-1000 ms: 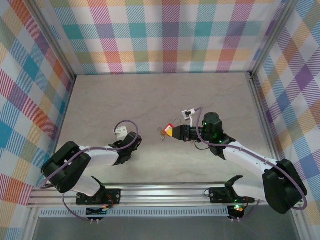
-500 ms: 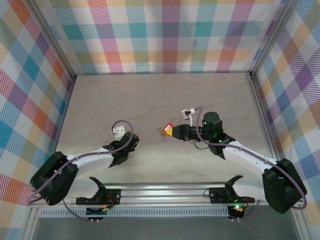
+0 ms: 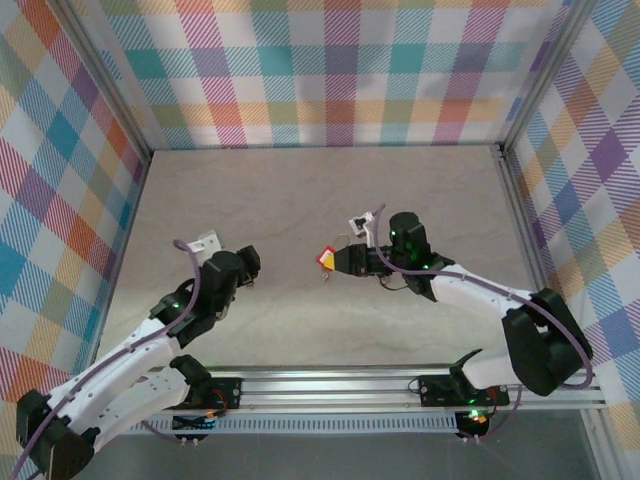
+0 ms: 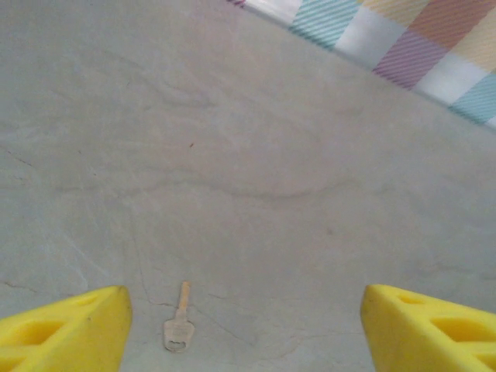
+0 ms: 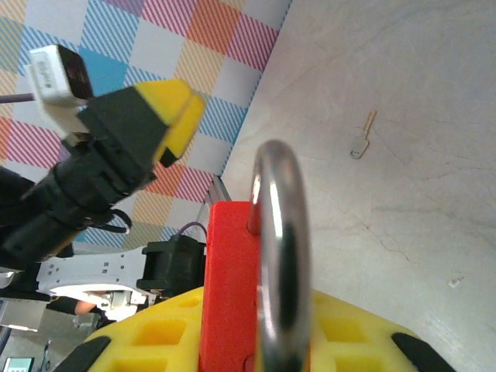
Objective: Lock with the key
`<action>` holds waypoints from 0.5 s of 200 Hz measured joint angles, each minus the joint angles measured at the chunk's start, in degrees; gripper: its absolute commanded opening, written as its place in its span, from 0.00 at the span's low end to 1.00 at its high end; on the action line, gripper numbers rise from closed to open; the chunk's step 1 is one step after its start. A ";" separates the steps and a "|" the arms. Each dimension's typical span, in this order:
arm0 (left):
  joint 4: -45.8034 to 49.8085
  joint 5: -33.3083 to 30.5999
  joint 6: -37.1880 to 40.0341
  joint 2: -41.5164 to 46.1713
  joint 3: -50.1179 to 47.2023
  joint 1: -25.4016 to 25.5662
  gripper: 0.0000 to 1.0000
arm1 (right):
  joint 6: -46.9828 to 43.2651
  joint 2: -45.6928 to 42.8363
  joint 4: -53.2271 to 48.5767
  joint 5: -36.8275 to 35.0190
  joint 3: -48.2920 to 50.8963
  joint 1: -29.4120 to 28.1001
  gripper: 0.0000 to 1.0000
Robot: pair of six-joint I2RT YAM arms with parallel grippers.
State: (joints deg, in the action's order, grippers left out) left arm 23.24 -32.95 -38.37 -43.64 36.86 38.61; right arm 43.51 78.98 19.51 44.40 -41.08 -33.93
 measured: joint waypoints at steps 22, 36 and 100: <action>7.04 0.70 -0.28 1.46 4.50 0.00 1.00 | -4.55 2.86 -8.09 -0.39 -6.40 -2.47 0.00; 10.64 0.74 -0.39 2.01 7.43 0.00 1.00 | -7.15 5.14 -11.91 -0.35 -10.34 -3.52 0.00; 22.51 -1.97 7.23 2.97 19.58 -0.13 1.00 | -18.03 25.33 -34.62 -0.24 -31.80 -6.73 0.00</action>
State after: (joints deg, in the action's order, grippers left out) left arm 45.76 -34.92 -31.14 -40.66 56.45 38.48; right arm 25.47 104.31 -15.11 44.16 -72.88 -40.66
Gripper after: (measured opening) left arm 0.997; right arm 0.220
